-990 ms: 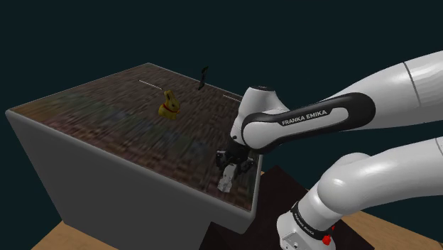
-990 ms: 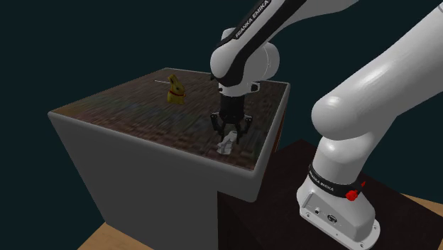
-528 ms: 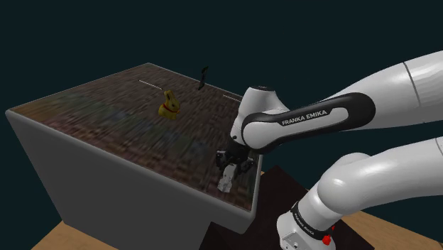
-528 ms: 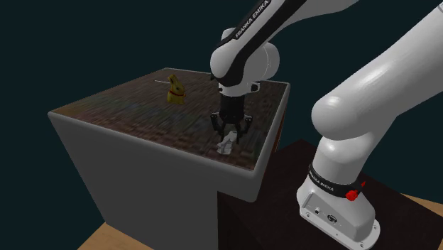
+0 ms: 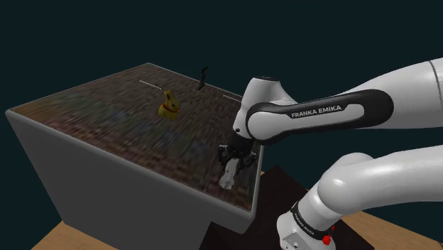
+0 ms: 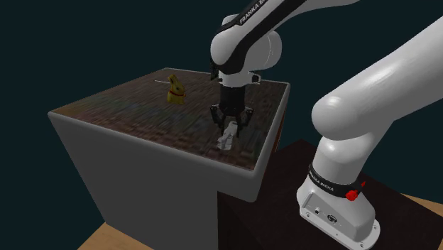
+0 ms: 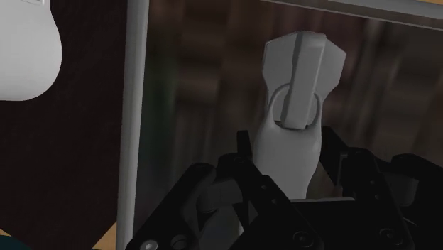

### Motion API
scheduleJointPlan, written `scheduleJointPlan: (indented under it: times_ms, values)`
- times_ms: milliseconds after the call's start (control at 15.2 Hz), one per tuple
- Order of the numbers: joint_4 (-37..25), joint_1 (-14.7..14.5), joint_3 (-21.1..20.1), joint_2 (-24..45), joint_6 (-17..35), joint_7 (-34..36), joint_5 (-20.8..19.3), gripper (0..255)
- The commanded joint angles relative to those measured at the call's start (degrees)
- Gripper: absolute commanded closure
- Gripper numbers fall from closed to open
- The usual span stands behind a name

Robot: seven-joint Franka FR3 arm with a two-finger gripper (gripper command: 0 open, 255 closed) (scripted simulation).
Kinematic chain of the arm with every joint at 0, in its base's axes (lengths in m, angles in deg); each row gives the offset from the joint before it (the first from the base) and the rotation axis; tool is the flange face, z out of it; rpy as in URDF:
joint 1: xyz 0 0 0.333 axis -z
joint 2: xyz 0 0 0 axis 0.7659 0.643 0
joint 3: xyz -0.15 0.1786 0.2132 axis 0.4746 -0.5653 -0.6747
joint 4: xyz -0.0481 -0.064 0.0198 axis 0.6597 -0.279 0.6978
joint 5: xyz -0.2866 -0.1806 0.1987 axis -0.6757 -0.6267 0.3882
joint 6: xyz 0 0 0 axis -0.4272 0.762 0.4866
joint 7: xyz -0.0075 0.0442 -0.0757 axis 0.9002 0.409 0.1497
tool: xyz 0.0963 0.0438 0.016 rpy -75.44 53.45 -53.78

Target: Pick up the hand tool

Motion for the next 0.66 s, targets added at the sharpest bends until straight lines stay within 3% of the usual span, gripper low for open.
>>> scheduleJointPlan:
  times_ms: [0, 594]
  values:
    - [-0.9, 0.1, 0.8, -1.7, -2.6, 0.2, -0.7, 255]
    - [-4.1, 0.3, 3.0, -6.0, -10.0, 1.1, -2.7, 255]
